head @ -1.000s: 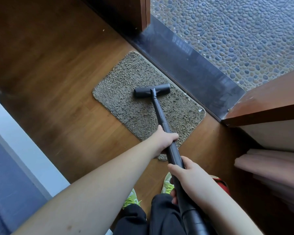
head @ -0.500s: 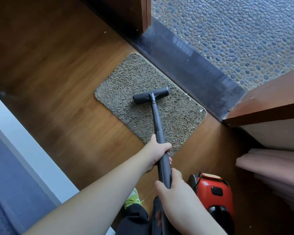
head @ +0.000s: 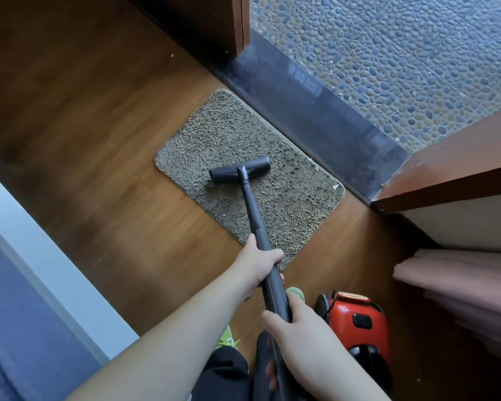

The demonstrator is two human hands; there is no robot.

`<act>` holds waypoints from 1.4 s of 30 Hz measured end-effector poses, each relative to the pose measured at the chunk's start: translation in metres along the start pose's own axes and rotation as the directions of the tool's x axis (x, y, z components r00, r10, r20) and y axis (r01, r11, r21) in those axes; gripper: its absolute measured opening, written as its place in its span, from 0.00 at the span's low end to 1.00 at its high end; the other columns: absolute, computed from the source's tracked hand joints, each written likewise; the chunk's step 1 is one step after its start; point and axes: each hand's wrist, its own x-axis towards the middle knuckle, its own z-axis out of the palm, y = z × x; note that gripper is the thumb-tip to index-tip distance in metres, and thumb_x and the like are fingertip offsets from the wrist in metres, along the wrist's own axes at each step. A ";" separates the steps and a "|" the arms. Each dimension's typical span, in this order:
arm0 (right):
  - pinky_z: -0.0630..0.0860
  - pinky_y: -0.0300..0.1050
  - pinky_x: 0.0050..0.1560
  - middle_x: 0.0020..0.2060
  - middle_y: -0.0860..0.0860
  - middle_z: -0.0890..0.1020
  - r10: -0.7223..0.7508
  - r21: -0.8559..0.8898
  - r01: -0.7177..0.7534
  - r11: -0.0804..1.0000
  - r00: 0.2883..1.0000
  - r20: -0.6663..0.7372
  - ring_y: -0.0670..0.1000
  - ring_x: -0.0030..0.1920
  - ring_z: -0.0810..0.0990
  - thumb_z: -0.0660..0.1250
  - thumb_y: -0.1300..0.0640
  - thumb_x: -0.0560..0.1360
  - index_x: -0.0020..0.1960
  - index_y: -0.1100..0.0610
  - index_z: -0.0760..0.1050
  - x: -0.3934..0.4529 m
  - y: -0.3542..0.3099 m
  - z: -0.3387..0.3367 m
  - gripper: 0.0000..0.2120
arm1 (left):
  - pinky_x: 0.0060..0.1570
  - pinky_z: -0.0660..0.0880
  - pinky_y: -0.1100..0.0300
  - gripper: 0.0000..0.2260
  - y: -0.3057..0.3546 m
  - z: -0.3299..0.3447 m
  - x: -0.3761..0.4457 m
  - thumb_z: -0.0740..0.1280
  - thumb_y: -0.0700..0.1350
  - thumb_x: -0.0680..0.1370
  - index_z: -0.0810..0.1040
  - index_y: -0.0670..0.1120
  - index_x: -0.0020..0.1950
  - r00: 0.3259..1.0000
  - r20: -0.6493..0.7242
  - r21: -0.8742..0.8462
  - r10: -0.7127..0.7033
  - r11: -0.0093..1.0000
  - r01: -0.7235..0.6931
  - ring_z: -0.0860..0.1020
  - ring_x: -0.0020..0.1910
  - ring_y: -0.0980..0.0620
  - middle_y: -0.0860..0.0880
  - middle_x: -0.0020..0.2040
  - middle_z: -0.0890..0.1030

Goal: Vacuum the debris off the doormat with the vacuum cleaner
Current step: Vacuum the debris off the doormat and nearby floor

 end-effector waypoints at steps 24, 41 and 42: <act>0.75 0.42 0.22 0.35 0.57 0.72 0.037 0.797 0.053 0.601 0.995 -0.093 0.50 0.20 0.77 0.60 0.59 0.80 0.58 0.59 0.67 0.054 0.006 -0.060 0.08 | 0.36 0.76 0.55 0.18 0.090 0.109 0.050 0.71 0.41 0.74 0.70 0.40 0.61 0.990 0.127 0.633 0.060 0.763 -0.128 0.77 0.39 0.46 0.42 0.46 0.77; 0.74 0.40 0.22 0.41 0.59 0.72 -0.004 0.901 0.066 0.429 0.997 -0.072 0.50 0.21 0.75 0.60 0.60 0.80 0.54 0.58 0.68 0.032 0.002 -0.019 0.04 | 0.48 0.82 0.46 0.24 0.077 0.080 0.039 0.70 0.45 0.69 0.69 0.41 0.63 0.995 0.102 0.818 0.023 0.567 -0.097 0.81 0.53 0.39 0.39 0.57 0.79; 0.74 0.40 0.22 0.40 0.59 0.72 -0.003 0.899 0.069 0.432 0.997 -0.075 0.50 0.20 0.75 0.60 0.60 0.80 0.54 0.58 0.68 0.031 0.001 -0.015 0.04 | 0.47 0.82 0.49 0.24 0.073 0.075 0.039 0.70 0.46 0.71 0.68 0.43 0.64 0.995 0.098 0.829 0.023 0.552 -0.095 0.81 0.53 0.39 0.40 0.58 0.78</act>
